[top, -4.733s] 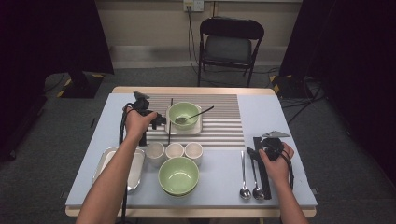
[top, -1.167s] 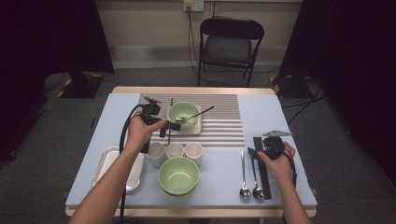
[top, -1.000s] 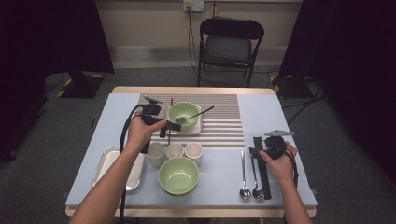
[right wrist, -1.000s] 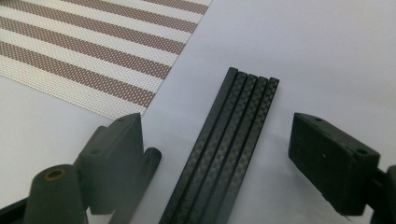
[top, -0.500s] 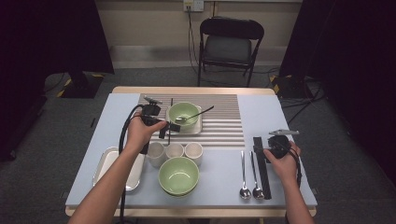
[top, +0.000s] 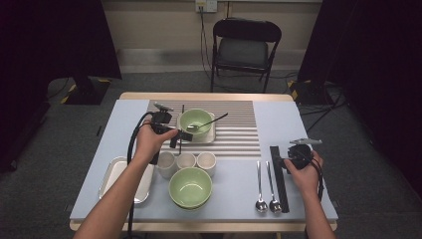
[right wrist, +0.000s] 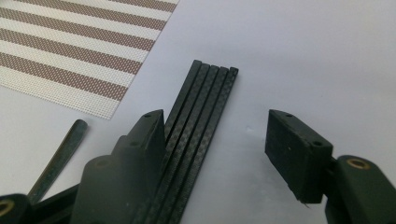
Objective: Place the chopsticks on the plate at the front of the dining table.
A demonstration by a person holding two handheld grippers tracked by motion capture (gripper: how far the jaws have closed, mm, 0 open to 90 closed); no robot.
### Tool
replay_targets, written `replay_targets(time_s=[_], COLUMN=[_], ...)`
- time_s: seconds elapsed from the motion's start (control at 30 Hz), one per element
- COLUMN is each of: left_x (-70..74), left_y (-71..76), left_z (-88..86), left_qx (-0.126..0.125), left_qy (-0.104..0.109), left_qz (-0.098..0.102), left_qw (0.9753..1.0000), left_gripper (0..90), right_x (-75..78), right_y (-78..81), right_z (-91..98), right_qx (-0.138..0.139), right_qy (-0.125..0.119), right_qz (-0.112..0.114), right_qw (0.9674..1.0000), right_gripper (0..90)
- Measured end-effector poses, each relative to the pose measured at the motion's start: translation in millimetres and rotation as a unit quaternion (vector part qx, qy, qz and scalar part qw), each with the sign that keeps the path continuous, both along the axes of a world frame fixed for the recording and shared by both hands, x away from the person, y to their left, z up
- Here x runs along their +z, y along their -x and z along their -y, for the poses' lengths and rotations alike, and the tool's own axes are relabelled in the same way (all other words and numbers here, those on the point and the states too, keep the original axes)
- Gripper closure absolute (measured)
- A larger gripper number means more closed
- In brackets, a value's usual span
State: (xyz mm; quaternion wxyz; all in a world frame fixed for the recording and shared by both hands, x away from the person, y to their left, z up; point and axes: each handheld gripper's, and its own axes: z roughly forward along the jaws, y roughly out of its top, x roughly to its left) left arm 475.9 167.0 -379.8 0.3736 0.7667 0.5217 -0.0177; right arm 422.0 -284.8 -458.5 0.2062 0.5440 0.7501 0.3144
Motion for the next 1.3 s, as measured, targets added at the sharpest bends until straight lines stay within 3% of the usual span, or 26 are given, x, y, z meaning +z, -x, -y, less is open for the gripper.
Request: replay_targets(time_s=[0.97,1.17,1.3], left_x=[-2.3,-2.7,-3.3], left_y=[0.8,1.0,1.0], left_z=[-1.2,-1.8,-3.0], left_qx=[-0.002,-0.001,0.000], left_qy=[-0.014,-0.012,-0.012], left_qz=[0.001,0.001,-0.003], left_qw=[0.9999,0.9999,0.9999], left_gripper=[27.1,27.2,27.6], right_x=[-5.6,-5.7,-5.4], right_y=[0.7,1.0,0.7], right_z=[10.9,9.2,6.2], right_qx=[-0.013,-0.016,-0.024], right_qy=[-0.010,0.017,0.024], right_qz=[-0.015,-0.010,-0.015], right_qw=[0.9997,0.9997,0.9993], right_gripper=[56.6,64.2,64.4])
